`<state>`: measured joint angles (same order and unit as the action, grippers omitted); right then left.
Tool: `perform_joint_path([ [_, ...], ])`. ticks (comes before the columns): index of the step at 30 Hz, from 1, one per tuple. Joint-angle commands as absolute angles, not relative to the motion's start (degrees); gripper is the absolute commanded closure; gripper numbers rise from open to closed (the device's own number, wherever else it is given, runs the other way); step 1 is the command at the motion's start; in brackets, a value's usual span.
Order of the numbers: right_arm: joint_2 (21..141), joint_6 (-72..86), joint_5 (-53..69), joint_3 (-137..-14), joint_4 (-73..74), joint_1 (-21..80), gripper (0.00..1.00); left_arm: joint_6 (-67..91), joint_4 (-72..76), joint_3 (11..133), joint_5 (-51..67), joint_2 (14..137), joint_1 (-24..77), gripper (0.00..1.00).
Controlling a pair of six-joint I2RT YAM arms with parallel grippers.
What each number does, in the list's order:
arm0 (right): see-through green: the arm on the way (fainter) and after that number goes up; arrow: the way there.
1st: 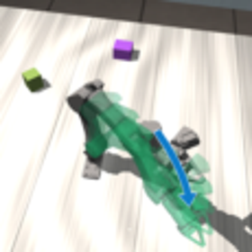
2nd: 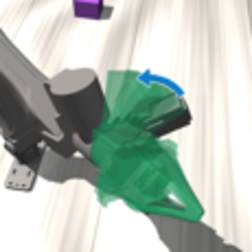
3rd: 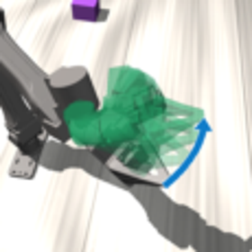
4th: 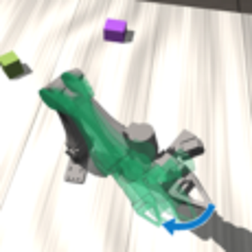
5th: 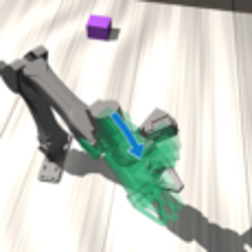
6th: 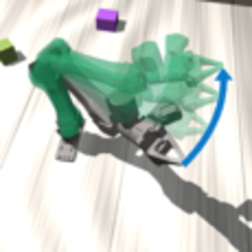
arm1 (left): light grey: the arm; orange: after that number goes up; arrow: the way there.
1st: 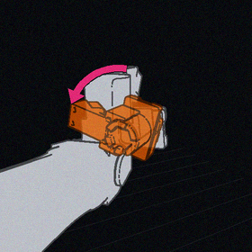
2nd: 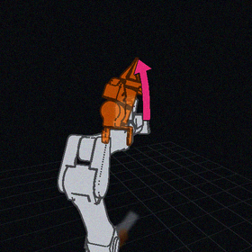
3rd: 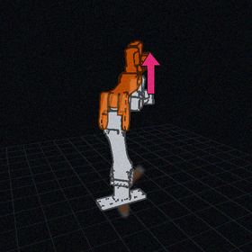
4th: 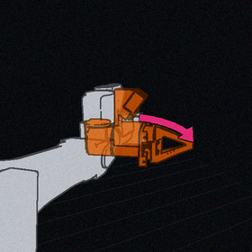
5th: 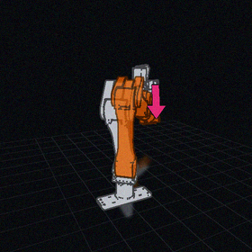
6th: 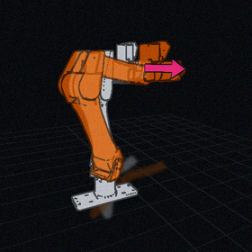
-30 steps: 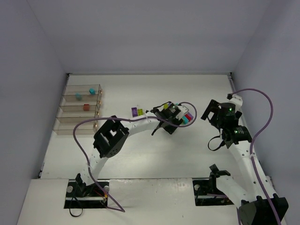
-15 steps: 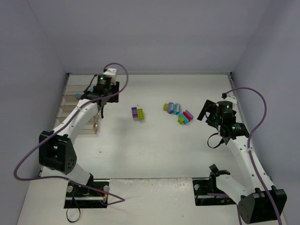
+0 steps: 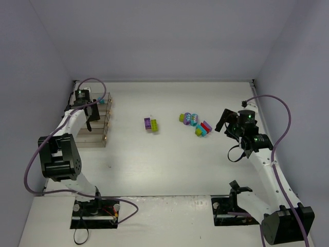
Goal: Sort the legos into containers by color
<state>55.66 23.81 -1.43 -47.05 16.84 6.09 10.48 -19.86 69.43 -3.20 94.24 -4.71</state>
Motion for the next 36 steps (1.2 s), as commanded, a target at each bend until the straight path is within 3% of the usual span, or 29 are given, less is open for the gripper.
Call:
perform_joint_path([
  [1,55.28,22.94,-0.88,-49.04,13.89,6.33,0.00,10.11,-17.23,72.16,-2.46,95.53,-6.59,0.72],
  [5,54.93,22.77,-0.88,-49.04,13.89,6.33,0.00,10.63,-17.67,72.25,-2.29,97.12,-6.77,0.56],
  [6,55.02,22.76,-0.88,-49.13,13.80,6.33,0.00,10.72,-17.67,71.81,-2.29,97.12,-6.85,0.46],
  [10,55.28,22.41,-0.62,-49.31,13.80,6.33,0.00,11.42,-17.58,71.19,-2.37,96.07,-6.77,0.27],
  [12,55.63,22.06,0.43,-49.39,13.54,6.42,0.00,11.86,-17.84,71.45,-2.29,95.02,-6.77,0.23],
  [18,57.03,21.80,2.55,-49.22,11.26,8.08,0.01,14.32,-19.51,72.68,-0.79,90.36,-5.10,0.21],
  [20,58.00,21.80,1.33,-49.04,10.46,10.10,0.07,14.85,-20.21,73.04,-0.53,88.43,-3.44,0.21],
  [30,71.09,23.91,-6.33,-52.82,9.58,17.40,0.07,17.05,-26.89,77.17,-0.98,87.72,14.23,0.21],
  [36,75.22,16.53,2.53,-55.54,3.17,22.48,0.20,16.96,-27.07,76.64,2.20,86.49,18.81,0.21],
])
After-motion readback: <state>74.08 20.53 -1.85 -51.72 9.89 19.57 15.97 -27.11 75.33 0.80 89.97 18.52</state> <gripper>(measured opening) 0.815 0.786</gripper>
